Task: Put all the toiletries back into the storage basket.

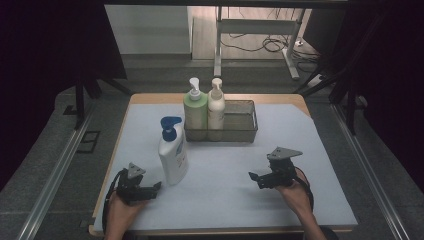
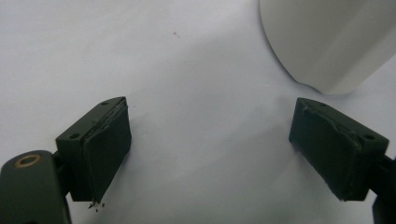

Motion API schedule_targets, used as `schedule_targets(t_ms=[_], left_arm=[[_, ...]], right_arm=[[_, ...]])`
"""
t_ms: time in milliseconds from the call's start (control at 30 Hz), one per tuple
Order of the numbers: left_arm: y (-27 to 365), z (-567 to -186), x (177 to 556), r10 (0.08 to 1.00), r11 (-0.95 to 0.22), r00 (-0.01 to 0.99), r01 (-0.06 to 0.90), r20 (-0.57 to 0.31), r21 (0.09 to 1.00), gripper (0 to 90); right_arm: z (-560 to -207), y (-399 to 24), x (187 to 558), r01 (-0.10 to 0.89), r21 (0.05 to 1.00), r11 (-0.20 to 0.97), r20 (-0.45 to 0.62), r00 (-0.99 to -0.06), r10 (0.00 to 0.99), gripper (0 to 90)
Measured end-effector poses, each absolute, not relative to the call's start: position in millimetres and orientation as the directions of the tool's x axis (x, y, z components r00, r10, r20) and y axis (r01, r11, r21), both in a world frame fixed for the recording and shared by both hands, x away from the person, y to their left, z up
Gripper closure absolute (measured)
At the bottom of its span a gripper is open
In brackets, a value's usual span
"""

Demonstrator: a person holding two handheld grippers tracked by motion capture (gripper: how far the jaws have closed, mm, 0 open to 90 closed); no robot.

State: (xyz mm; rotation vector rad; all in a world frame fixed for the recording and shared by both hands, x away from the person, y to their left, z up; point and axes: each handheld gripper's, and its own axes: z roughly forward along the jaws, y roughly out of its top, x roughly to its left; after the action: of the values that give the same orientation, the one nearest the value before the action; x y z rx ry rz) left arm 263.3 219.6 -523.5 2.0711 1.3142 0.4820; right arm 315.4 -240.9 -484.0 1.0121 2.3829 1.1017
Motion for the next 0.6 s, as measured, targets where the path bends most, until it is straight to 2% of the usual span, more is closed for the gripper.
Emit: schedule_targets(t_ms=[200, 300, 400, 467, 600], left_arm=[[220.3, -522.8, 263.3, 0.901, -0.302, 0.433, 0.668, -0.025, 0.68, 14.2], [222.2, -521.4, 262.4, 0.907, -0.292, 0.42, 0.667, -0.023, 0.685, 20.0], [225.2, -518.8, 260.8, 0.903, -0.298, 0.429, 0.661, -0.021, 0.689, 37.1], [225.8, -517.5, 260.8, 0.902, -0.305, 0.431, 0.657, -0.012, 0.69, 43.6], [225.1, -510.1, 262.9, 0.894, -0.285, 0.447, 0.638, -0.042, 0.715, 67.1]], right_arm=[[-494.5, -245.4, 312.9, 0.481, 0.752, 0.451, 0.001, -0.684, 0.729, 1.8], [-497.5, -246.8, 311.3, 0.489, 0.748, 0.45, 0.007, -0.682, 0.731, 2.0], [-499.7, -247.9, 309.9, 0.489, 0.742, 0.458, -0.001, -0.683, 0.731, 2.2], [-500.6, -248.7, 309.9, 0.488, 0.741, 0.462, -0.007, -0.682, 0.731, 2.3], [-500.4, -250.8, 310.1, 0.49, 0.742, 0.457, -0.006, -0.677, 0.736, 3.0]])
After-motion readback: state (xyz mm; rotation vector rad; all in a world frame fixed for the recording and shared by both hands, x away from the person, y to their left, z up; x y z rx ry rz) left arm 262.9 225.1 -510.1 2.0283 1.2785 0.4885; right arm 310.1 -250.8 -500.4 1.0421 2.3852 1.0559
